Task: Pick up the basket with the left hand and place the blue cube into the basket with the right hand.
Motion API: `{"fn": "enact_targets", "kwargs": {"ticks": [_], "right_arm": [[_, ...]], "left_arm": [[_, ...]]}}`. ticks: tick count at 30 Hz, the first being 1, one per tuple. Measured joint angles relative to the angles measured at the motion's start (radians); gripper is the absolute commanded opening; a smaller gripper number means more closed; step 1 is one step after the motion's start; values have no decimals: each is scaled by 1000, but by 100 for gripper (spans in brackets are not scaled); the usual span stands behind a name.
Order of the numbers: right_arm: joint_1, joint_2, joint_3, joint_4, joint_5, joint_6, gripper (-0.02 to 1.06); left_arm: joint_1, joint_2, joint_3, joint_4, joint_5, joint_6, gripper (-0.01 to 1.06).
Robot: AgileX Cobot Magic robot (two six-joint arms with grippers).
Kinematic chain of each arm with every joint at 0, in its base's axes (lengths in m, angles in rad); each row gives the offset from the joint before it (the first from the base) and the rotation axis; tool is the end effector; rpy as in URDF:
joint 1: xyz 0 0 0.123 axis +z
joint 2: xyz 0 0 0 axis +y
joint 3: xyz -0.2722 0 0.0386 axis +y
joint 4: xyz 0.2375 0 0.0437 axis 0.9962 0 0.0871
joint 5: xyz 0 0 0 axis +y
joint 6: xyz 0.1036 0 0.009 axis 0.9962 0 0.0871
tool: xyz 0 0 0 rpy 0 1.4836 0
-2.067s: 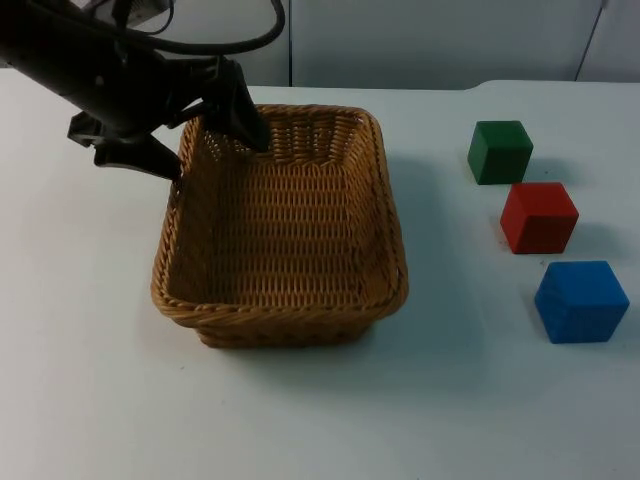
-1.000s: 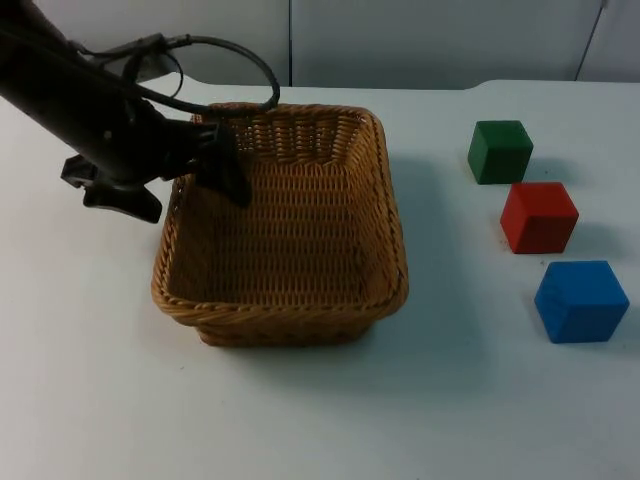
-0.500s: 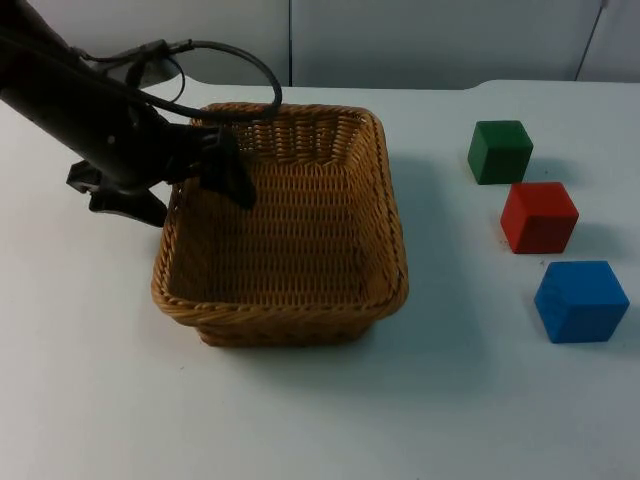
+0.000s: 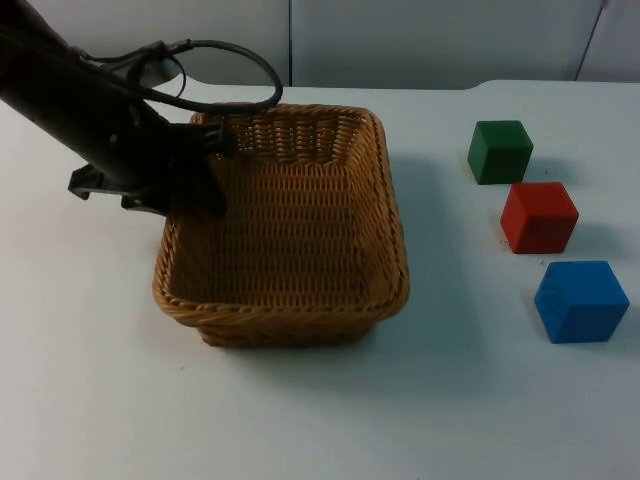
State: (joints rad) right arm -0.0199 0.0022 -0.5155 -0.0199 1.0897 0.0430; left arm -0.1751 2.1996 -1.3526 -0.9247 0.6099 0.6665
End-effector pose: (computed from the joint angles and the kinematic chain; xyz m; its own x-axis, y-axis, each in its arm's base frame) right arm 0.0050 -0.0019 0.2680 -0.4683 0.0431 -0.8825 0.0513 0.9985 0.0215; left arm 0.4037 -0.1198 0.0867 -0.9441 0.0226 -0.3290 0.1870 0.8584 -0.4777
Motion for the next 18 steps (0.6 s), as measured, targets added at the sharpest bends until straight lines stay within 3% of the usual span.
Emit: {"fn": "enact_targets", "kwargs": {"ticks": [2, 4, 18], "right_arm": [[0, 0, 0, 0, 0, 0, 104], [0, 0, 0, 0, 0, 2, 104], [0, 0, 0, 0, 0, 2, 104]], "left_arm": [[0, 0, 0, -2, 0, -11, 4], [0, 0, 0, -21, 0, -28, 0], [0, -8, 0, -23, 0, -98, 0]]}}
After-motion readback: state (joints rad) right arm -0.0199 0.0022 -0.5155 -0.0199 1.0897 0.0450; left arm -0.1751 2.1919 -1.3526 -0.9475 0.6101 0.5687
